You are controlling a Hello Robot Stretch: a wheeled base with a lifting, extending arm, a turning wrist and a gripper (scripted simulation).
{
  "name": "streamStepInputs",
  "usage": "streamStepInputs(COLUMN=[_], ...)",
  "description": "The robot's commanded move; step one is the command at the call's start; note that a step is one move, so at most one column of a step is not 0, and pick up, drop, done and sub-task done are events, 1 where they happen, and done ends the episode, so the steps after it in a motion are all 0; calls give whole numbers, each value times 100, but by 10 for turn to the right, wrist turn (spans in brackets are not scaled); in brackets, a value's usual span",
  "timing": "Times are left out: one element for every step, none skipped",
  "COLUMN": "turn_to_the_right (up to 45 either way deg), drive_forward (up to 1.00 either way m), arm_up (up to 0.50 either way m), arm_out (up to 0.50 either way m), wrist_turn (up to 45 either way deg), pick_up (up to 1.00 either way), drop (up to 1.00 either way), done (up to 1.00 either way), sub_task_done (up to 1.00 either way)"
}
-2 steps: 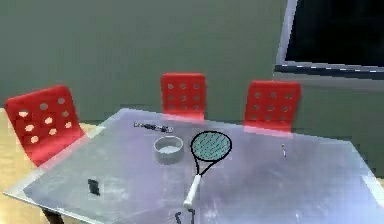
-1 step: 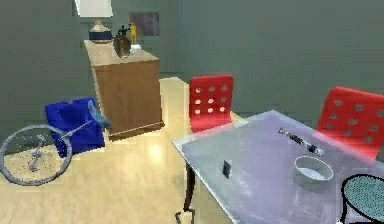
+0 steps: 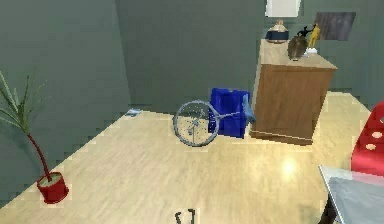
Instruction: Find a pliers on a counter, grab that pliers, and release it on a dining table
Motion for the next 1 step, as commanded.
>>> streamStepInputs(turn_to_the_right=[-90], drive_forward=[0], arm_up=[0], arm_out=[0], wrist_turn=[0], pick_up=[0], drop=[0], done=[0], sub_task_done=[0])
